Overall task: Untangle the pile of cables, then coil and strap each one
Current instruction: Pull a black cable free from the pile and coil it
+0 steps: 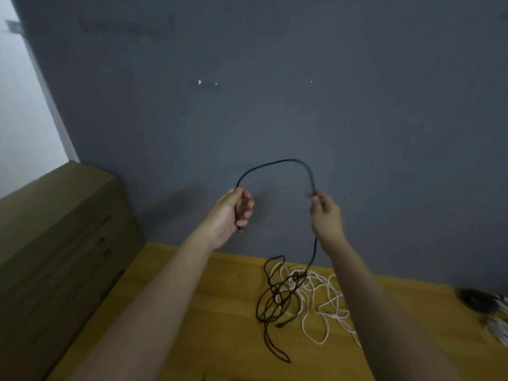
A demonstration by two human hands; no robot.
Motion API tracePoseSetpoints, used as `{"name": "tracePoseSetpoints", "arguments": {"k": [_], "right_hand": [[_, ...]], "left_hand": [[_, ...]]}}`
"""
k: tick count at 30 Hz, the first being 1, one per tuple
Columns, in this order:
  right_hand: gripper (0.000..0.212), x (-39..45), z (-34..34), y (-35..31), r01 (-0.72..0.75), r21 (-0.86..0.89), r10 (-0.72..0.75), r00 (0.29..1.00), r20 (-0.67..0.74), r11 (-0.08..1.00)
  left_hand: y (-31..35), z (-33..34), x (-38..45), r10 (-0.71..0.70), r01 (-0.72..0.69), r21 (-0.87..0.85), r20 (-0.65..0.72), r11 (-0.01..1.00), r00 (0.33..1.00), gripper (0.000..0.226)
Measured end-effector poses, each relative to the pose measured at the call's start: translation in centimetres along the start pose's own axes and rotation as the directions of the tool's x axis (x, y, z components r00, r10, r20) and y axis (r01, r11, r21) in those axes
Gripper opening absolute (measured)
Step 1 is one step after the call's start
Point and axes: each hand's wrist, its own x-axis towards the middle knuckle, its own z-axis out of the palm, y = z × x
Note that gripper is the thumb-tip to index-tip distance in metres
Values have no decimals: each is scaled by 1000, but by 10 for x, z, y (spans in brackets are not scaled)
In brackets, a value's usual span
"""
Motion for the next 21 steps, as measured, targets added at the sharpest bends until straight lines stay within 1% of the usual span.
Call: {"name": "tracePoseSetpoints", "arguments": {"k": [1, 2, 3, 4, 5, 7, 9, 10, 12, 13, 15, 16, 18, 20, 21], "right_hand": [[24, -10, 9, 13, 37, -240, -19, 997, 78, 970], [25, -23, 19, 28, 81, -457, 10, 981, 194, 886], [27, -40, 28, 42, 135, -601, 58, 955, 290, 787], [28, -57, 37, 53, 201, -676, 83, 928, 364, 709], [29, -75, 46, 61, 278, -710, 79, 902, 425, 647], [31, -111, 63, 66, 449, -717, 5, 846, 533, 533], [30, -142, 76, 62, 570, -664, -106, 791, 602, 484], [26, -156, 82, 58, 617, -623, -174, 764, 622, 481], [18, -178, 88, 53, 717, -547, -358, 693, 626, 432], [17, -188, 91, 50, 751, -525, -425, 660, 619, 400], [14, -202, 92, 43, 778, -520, -518, 625, 584, 352], [14, -206, 90, 39, 774, -537, -551, 623, 555, 336], [16, -210, 83, 29, 729, -590, -592, 658, 465, 347], [16, -205, 74, 21, 627, -643, -612, 733, 296, 440], [17, -199, 71, 17, 570, -646, -610, 767, 198, 507]], "left_hand": [[4, -3, -1, 14, -14, -77, 10, 997, 1000, 29], [9, -7, -1, 26, -24, -129, 15, 991, 1000, 30], [12, -11, -1, 34, -31, -154, 16, 988, 999, 32], [14, -17, 0, 35, -33, -147, 14, 989, 999, 33], [14, -23, 0, 29, -28, -120, 7, 992, 1000, 34], [8, -35, -2, 2, -4, -75, -19, 997, 1000, 33], [-3, -45, -3, -12, 10, -53, -34, 999, 999, 31], [-10, -51, -4, -16, 16, -3, -32, 1000, 999, 31], [-26, -61, -5, -12, 16, 183, -24, 983, 1000, 33], [-36, -67, -6, -18, 18, 282, -3, 959, 1000, 32], [-57, -79, -12, -52, 18, 440, 65, 898, 997, 29], [-67, -85, -17, -82, 16, 497, 110, 868, 991, 29], [-87, -96, -31, -157, -13, 609, 226, 793, 961, 29], [-105, -105, -49, -239, -77, 697, 344, 713, 908, 28], [-112, -109, -58, -283, -86, 708, 387, 701, 878, 28]]}}
